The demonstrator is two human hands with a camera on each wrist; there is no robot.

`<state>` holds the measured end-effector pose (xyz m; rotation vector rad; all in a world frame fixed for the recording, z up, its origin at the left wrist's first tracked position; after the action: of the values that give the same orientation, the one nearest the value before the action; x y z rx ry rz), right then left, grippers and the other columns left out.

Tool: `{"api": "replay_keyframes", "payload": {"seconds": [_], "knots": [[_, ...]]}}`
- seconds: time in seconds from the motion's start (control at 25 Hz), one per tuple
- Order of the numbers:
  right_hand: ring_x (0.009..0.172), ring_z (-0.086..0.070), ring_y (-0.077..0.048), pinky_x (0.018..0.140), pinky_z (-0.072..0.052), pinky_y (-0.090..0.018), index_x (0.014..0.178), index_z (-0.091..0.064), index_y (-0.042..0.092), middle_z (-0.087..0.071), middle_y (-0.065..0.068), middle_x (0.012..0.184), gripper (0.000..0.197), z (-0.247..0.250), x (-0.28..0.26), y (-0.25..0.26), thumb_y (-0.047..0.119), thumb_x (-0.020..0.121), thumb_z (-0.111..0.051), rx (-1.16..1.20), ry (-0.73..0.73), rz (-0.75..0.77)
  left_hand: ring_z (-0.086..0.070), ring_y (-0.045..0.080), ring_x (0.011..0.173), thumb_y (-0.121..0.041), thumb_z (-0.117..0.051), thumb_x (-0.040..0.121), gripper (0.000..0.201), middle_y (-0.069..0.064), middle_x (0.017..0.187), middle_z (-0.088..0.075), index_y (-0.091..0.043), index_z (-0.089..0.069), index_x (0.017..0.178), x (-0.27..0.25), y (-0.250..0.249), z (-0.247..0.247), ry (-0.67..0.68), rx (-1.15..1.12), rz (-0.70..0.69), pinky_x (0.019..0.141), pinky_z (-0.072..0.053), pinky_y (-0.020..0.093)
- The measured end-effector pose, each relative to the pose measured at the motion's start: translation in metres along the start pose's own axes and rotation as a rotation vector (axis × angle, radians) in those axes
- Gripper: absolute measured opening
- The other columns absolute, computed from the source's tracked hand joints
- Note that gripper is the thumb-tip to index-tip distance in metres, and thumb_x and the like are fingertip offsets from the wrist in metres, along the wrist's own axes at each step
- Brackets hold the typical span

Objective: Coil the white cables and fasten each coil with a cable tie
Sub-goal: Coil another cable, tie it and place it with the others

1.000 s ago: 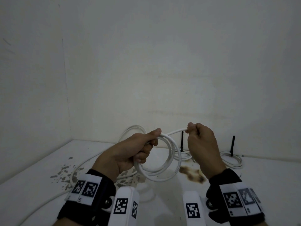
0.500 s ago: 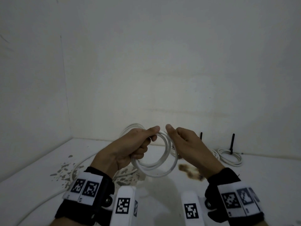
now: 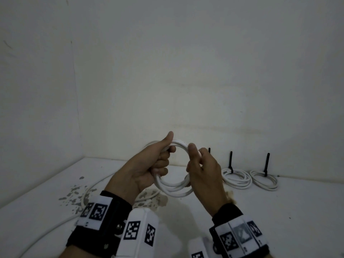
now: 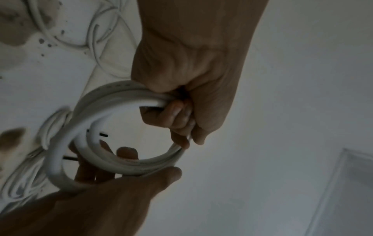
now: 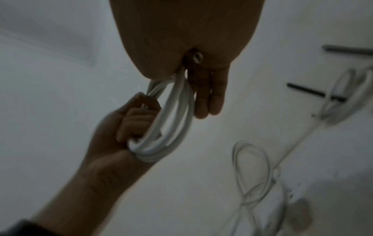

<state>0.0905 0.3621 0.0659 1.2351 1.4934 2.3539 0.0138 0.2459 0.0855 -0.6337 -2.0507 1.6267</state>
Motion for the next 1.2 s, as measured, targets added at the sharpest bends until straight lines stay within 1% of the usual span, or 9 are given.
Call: {"api": "replay_keyframes", "payload": {"seconds": [0.08,0.2,0.32,0.4,0.56,0.68,0.8,0.96,1.2], "knots": [[0.06,-0.058,-0.033,0.048,-0.051,-0.026,0.086,-0.052,-0.007,-0.056,-0.02,0.07,0.064,0.001,0.001,-0.001,0.056,0.096,-0.046,0.184,-0.053,-0.113,-0.016,0.005,0.037,-0.057,-0.059,0.084,0.042,-0.007,0.051,-0.021,-0.017,-0.052,0.073,-0.001,0.0,-0.004,0.04,0.015,0.017,0.037,-0.016,0.017],[0.074,-0.061,-0.022,0.068,-0.06,-0.038,0.088,-0.065,0.004,-0.062,-0.008,0.077,0.048,0.005,0.009,-0.002,0.045,0.103,-0.044,0.416,-0.028,-0.278,-0.017,0.004,0.036,-0.056,-0.056,0.086,0.042,-0.008,0.049,-0.022,-0.015,-0.053,0.076,-0.006,-0.003,-0.004,0.065,0.074,0.03,0.035,-0.017,0.017],[0.07,-0.062,-0.024,0.056,-0.046,-0.028,0.085,-0.057,0.008,-0.062,-0.015,0.075,0.044,0.017,0.013,-0.003,0.046,0.103,-0.042,0.37,0.0,-0.33,-0.016,0.004,0.035,-0.055,-0.058,0.082,0.042,-0.008,0.051,-0.019,-0.013,-0.054,0.079,-0.008,-0.003,-0.005,0.085,0.132,0.033,0.033,-0.016,0.016],[0.067,-0.061,-0.024,0.056,-0.04,-0.025,0.084,-0.051,0.011,-0.058,-0.021,0.077,0.043,0.021,0.013,-0.006,0.048,0.104,-0.039,0.361,-0.037,-0.342,-0.016,0.004,0.035,-0.053,-0.056,0.087,0.041,-0.008,0.051,-0.02,-0.012,-0.054,0.082,-0.007,0.0,-0.007,0.085,0.162,0.046,0.033,-0.018,0.016],[0.066,-0.06,-0.027,0.059,-0.046,-0.028,0.084,-0.048,0.01,-0.055,-0.033,0.081,0.044,0.026,0.018,-0.005,0.048,0.104,-0.037,0.337,-0.058,-0.292,-0.019,0.004,0.036,-0.051,-0.055,0.091,0.04,-0.008,0.05,-0.023,-0.011,-0.055,0.083,-0.006,0.003,-0.009,0.087,0.196,0.055,0.034,-0.02,0.016],[0.069,-0.063,-0.032,0.058,-0.048,-0.029,0.085,-0.048,0.009,-0.055,-0.024,0.078,0.044,0.027,0.019,-0.007,0.048,0.104,-0.038,0.392,-0.089,-0.307,-0.019,0.004,0.036,-0.053,-0.055,0.091,0.041,-0.008,0.05,-0.024,-0.014,-0.053,0.078,-0.007,0.002,-0.01,0.1,0.21,0.06,0.034,-0.02,0.016],[0.067,-0.061,-0.025,0.063,-0.044,-0.029,0.085,-0.049,0.011,-0.057,-0.024,0.082,0.046,0.025,0.019,-0.008,0.052,0.103,-0.037,0.372,-0.091,-0.331,-0.02,0.005,0.036,-0.054,-0.053,0.091,0.042,-0.008,0.049,-0.024,-0.015,-0.052,0.075,-0.006,0.001,-0.01,0.094,0.237,0.047,0.034,-0.021,0.017],[0.058,-0.06,-0.026,0.069,-0.05,-0.041,0.08,-0.047,0.012,-0.049,-0.036,0.078,0.045,0.025,0.019,-0.01,0.05,0.103,-0.04,0.381,-0.162,-0.298,-0.021,0.005,0.037,-0.056,-0.053,0.09,0.044,-0.007,0.05,-0.026,-0.016,-0.052,0.072,-0.006,0.003,-0.009,0.118,0.262,0.058,0.036,-0.022,0.016],[0.051,-0.055,-0.014,0.065,-0.049,-0.033,0.082,-0.051,0.01,-0.053,-0.008,0.061,0.043,0.025,0.017,-0.009,0.045,0.104,-0.039,0.364,-0.186,-0.289,-0.022,0.006,0.037,-0.056,-0.054,0.09,0.043,-0.006,0.05,-0.025,-0.018,-0.051,0.07,-0.007,0.004,-0.005,0.129,0.28,0.063,0.037,-0.027,0.018]]}}
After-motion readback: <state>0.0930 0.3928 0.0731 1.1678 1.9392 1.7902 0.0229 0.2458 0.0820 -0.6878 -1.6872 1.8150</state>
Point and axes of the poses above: each hand's wrist, its own x-axis towards the middle knuckle, its own z-axis out of the back of the hand, y = z × x, the point moved 4 cm from there along x, towards the middle knuckle
